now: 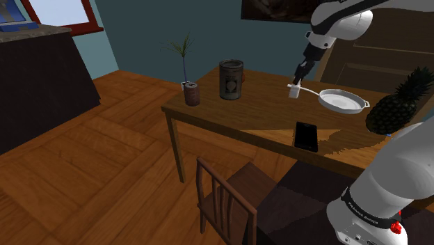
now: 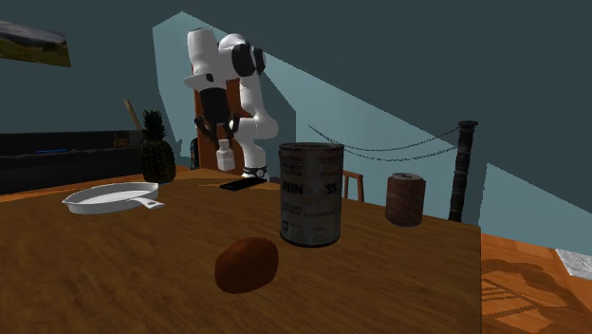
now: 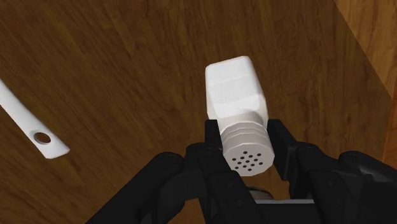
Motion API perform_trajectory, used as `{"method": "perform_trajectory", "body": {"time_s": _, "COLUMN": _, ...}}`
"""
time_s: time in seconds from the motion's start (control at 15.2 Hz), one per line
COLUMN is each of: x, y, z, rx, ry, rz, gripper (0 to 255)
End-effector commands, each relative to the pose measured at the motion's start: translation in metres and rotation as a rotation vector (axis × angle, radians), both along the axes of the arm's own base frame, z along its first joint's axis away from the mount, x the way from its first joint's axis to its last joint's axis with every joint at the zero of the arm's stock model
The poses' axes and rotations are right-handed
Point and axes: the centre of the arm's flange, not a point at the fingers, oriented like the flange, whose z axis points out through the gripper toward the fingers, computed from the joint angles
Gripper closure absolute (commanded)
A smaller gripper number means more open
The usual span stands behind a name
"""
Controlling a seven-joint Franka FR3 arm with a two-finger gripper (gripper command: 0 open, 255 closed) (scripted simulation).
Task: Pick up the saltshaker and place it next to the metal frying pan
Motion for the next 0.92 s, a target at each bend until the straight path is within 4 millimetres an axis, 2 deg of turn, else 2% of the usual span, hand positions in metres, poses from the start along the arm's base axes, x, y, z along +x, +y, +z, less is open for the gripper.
{"method": "perform_trajectory", "body": {"time_s": 0.0, "x": 0.001, "y": 0.0, "z": -0.01, "rx": 0.0, "ry": 0.0, "rz": 0.0, "gripper": 255}}
{"method": "perform_trajectory", "body": {"time_s": 0.86, "x": 0.001, "y": 0.0, "z": -0.078, "rx": 0.0, "ry": 0.0, "rz": 0.0, "gripper": 255}}
